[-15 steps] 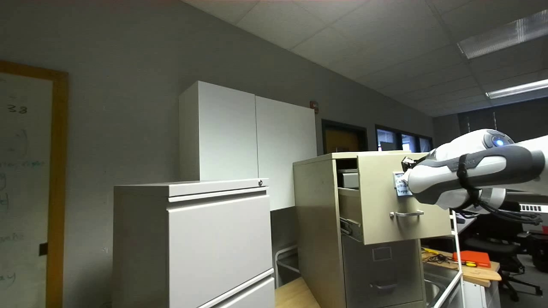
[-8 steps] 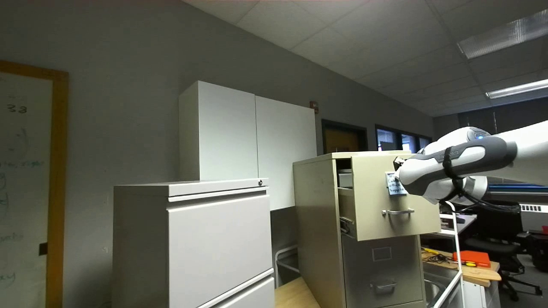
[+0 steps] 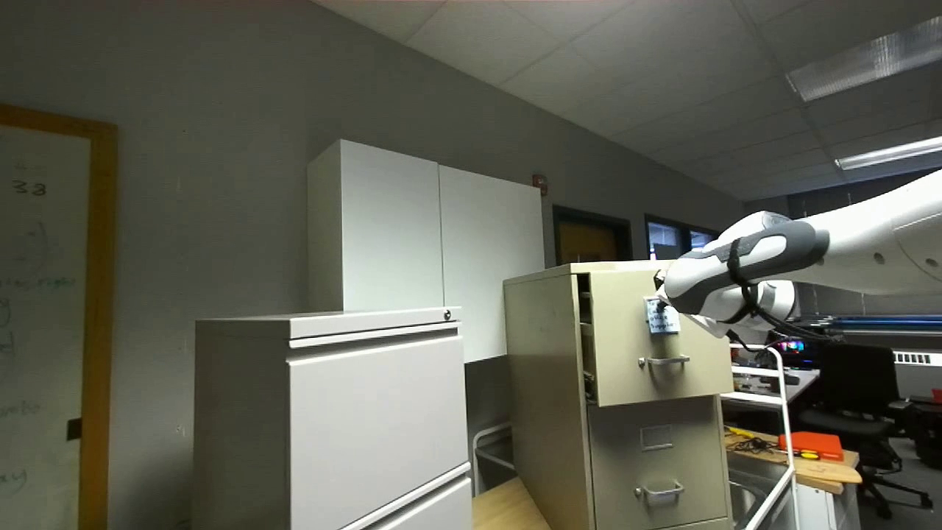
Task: Close the top cabinet drawer on the right
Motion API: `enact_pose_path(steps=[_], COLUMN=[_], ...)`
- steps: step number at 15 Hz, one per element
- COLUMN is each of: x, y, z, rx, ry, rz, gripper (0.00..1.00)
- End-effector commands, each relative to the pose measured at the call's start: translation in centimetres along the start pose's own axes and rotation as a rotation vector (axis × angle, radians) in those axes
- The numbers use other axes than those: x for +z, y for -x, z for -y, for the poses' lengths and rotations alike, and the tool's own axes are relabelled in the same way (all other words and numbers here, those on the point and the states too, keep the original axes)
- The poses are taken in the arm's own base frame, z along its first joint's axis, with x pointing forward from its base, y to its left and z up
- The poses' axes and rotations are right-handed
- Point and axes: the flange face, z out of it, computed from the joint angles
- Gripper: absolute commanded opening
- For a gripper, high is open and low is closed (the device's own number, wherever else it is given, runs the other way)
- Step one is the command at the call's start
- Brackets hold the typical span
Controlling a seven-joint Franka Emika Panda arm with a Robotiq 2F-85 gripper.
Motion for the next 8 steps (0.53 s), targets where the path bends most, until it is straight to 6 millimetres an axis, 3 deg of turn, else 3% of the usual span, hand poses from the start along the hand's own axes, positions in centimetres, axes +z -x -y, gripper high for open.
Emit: enact_pose_path(steps=[1, 8], x=[3.0, 5.8], y=[-1.2, -2.6], z=[4.2, 5.6], rx=[-0.035, -0.061], ry=[-0.048, -0.031], rz=[0.050, 0.117], gripper=[0.00, 0.00])
